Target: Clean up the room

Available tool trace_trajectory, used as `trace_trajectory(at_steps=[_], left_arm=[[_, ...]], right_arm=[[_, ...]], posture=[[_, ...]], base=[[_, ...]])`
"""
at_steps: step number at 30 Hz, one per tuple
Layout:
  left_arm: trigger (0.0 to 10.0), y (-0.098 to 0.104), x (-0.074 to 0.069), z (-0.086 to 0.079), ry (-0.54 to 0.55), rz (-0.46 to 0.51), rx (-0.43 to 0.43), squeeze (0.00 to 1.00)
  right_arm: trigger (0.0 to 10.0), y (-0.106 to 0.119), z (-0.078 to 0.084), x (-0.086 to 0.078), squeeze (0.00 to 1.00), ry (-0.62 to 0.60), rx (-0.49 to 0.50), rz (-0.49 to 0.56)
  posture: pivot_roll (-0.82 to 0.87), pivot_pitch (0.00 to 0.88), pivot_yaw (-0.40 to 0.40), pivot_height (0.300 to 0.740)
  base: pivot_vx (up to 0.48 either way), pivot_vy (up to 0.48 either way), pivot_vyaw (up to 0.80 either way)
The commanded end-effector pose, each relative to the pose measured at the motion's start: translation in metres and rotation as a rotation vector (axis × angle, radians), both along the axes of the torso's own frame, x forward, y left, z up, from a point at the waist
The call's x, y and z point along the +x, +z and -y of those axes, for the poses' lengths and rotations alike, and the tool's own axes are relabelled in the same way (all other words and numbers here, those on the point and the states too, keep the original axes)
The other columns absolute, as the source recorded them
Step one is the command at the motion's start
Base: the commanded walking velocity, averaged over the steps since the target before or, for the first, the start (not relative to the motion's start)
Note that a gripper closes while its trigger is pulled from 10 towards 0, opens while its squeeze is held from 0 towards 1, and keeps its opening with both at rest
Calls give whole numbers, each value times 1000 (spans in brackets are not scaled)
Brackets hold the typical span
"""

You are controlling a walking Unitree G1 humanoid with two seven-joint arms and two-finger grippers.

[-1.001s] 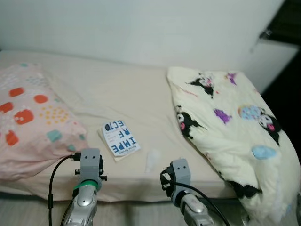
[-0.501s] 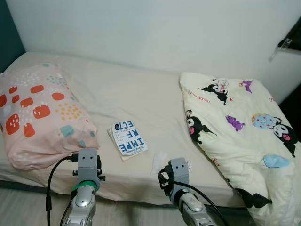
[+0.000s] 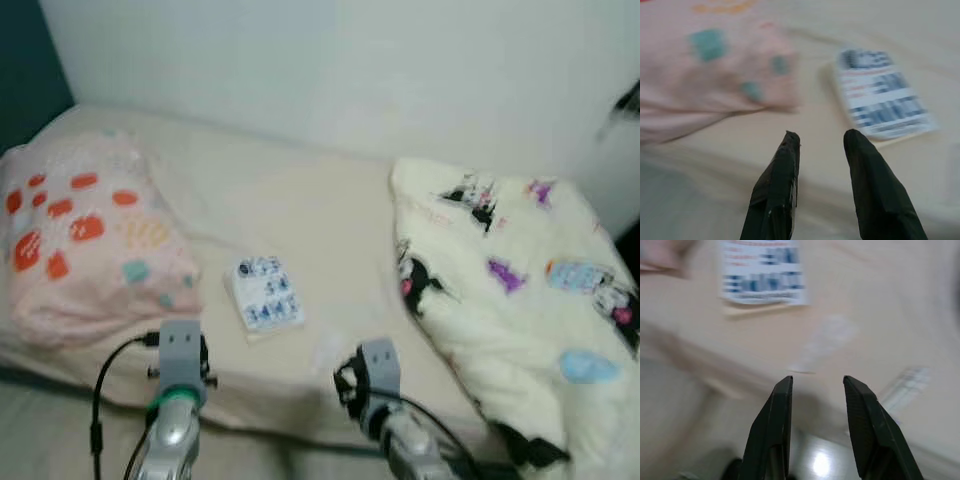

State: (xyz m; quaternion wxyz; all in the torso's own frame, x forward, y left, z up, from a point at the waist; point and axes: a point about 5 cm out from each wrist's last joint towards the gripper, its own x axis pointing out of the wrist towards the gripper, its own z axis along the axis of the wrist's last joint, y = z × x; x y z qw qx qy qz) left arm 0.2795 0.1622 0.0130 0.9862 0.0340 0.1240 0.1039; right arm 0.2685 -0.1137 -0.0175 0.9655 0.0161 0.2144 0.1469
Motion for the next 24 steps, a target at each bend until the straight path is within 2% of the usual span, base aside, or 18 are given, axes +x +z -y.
trace_trajectory(at_steps=[1, 6, 13, 17, 24], left_arm=[[10000, -5, -4, -2, -2, -23, 0, 0], [10000, -9, -5, -4, 31, -55, -67, 0], [10000, -9, -5, -4, 22, -55, -69, 0], [10000, -7, -4, 2, -34, -40, -38, 0], [10000, -7, -4, 0, -15, -45, -18, 0]], right_arm=[[10000, -4, 2, -4, 0, -18, 11, -18], [10000, -4, 1, -5, 0, -18, 13, -19], [10000, -4, 1, -4, 0, -18, 14, -19], [10000, -4, 1, -4, 0, -18, 16, -20], [10000, -3, -1, -3, 0, -20, 26, -22]], posture=[[64, 0, -60, 740], [64, 0, -61, 740], [66, 0, -63, 740], [69, 0, -64, 740], [68, 0, -61, 740]], base=[[0, -307, 0], [0, 34, 0], [0, 461, 0], [0, 0, 0], [0, 0, 0]])
